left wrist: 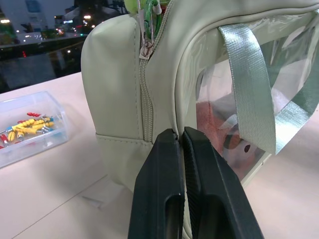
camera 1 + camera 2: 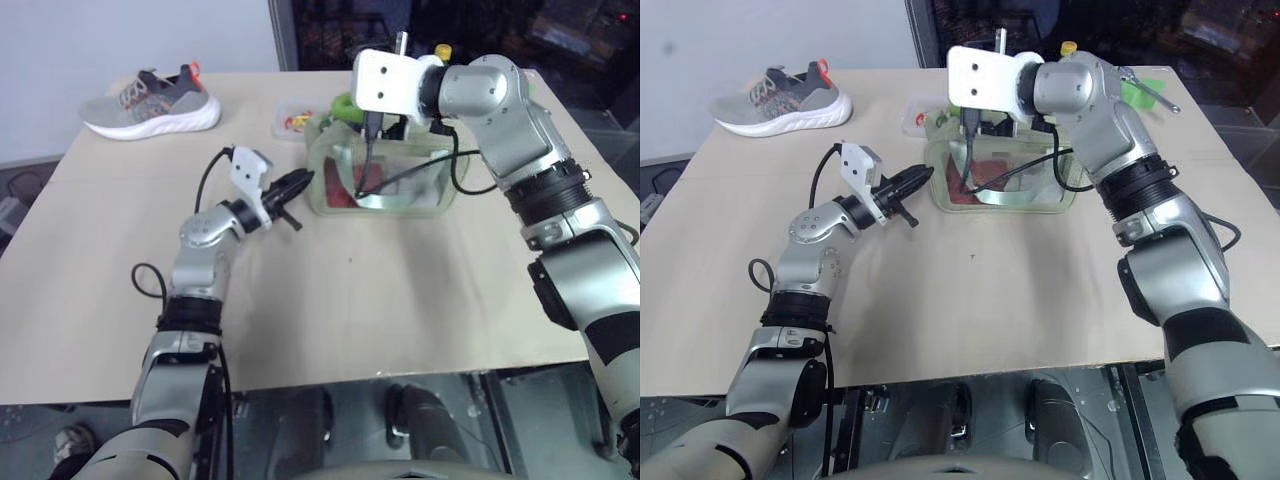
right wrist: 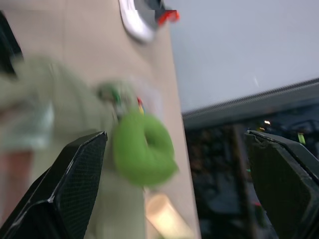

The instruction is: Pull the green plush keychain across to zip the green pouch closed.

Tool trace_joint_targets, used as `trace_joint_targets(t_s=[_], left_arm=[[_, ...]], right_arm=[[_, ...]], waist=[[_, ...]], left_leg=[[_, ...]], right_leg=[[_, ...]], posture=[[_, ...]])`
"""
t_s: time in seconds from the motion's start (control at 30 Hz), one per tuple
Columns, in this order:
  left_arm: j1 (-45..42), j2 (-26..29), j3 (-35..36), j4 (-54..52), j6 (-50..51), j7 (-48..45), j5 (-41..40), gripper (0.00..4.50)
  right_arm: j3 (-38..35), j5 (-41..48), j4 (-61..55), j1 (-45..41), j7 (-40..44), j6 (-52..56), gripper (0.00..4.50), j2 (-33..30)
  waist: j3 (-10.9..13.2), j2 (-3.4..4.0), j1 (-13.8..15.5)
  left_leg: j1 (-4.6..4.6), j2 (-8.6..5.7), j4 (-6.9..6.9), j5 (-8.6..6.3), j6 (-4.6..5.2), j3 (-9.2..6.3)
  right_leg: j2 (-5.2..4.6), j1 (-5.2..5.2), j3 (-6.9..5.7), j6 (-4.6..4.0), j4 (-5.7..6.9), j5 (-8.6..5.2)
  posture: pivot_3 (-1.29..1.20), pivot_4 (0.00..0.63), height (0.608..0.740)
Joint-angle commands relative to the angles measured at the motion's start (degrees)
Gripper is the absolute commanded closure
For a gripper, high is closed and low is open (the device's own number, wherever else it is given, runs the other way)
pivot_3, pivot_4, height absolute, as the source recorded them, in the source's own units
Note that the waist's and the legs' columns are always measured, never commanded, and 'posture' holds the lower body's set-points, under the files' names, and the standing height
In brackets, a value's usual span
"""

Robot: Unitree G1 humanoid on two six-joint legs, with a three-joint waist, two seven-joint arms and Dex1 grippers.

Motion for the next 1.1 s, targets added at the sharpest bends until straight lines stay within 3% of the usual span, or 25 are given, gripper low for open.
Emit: trace_joint_targets(t_s=[0.03, 0.27, 0.4, 0.47, 0.63, 0.83, 1.1], left_arm=[[-1.0, -0.1, 0.4, -0.6, -1.6, 0.0, 0.1, 4.45], [-0.9, -0.5, 0.2, -0.8, -2.0, 0.4, 0.6, 4.45], [-0.9, -0.8, 0.3, -1.0, -2.1, 0.7, 0.8, 4.5], [-0.8, -0.9, 0.4, -1.2, -2.0, 1.2, 0.9, 4.5], [0.2, -1.2, 0.5, -1.5, -1.0, 3.9, 1.8, 4.5], [2.5, -1.7, 0.4, -2.7, -0.1, 7.9, 2.8, 4.5], [6.3, -2.6, -0.1, -6.3, 1.7, 12.2, 3.8, 4.5]], right_arm=[[1.3, -4.6, 2.3, -2.8, -4.0, -4.5, 0.0, 0.3], [4.4, -11.9, 9.1, -4.3, -11.4, -9.6, 0.0, 3.9], [5.0, -13.9, 11.4, -3.9, -13.9, -10.8, 1.18, 5.7], [4.8, -14.3, 11.8, -3.7, -14.4, -11.1, 2.25, 5.8], [3.9, -14.4, 10.8, -3.4, -14.3, -10.9, 4.42, 5.2], [1.0, -12.0, 6.1, -1.9, -13.1, -8.1, 4.47, 3.8], [-8.4, -2.9, -7.7, 4.0, -10.4, 4.9, 4.47, 3.7]], waist=[[0.0, 0.0, 0.0], [0.0, 0.0, 0.0], [0.0, 0.0, 0.0], [0.0, 0.0, 0.0], [0.0, 0.0, 0.0], [0.0, 0.0, 0.0], [0.0, 0.0, 0.0]], left_leg=[[0.01, 0.0, 0.0, 0.03, -0.05, 0.01], [0.0, 0.0, -0.01, 0.06, -0.11, 0.02], [0.0, 0.0, -0.01, 0.08, -0.13, 0.01], [-0.01, 0.0, -0.01, 0.08, -0.13, 0.01], [0.0, 0.0, -0.01, 0.08, -0.13, 0.01], [0.01, 0.0, -0.01, 0.07, -0.12, 0.0], [0.05, 0.02, -0.01, 0.02, -0.03, -0.01]], right_leg=[[0.0, -0.01, 0.01, 0.0, 0.0, 0.0], [0.0, -0.01, 0.01, 0.0, 0.0, 0.0], [0.0, 0.0, 0.02, 0.0, 0.0, 0.0], [0.0, -0.01, 0.01, 0.0, 0.0, 0.0], [0.0, -0.01, 0.02, 0.0, 0.0, 0.0], [0.0, 0.0, 0.02, 0.0, 0.01, 0.0], [-0.01, 0.04, 0.01, -0.01, 0.03, 0.01]], posture=[[0.0, 0.15, 0.74], [0.0, 0.15, 0.74], [0.0, 0.15, 0.74], [0.0, 0.15, 0.74], [0.0, 0.15, 0.74], [0.0, 0.15, 0.74], [0.0, 0.15, 0.74]])
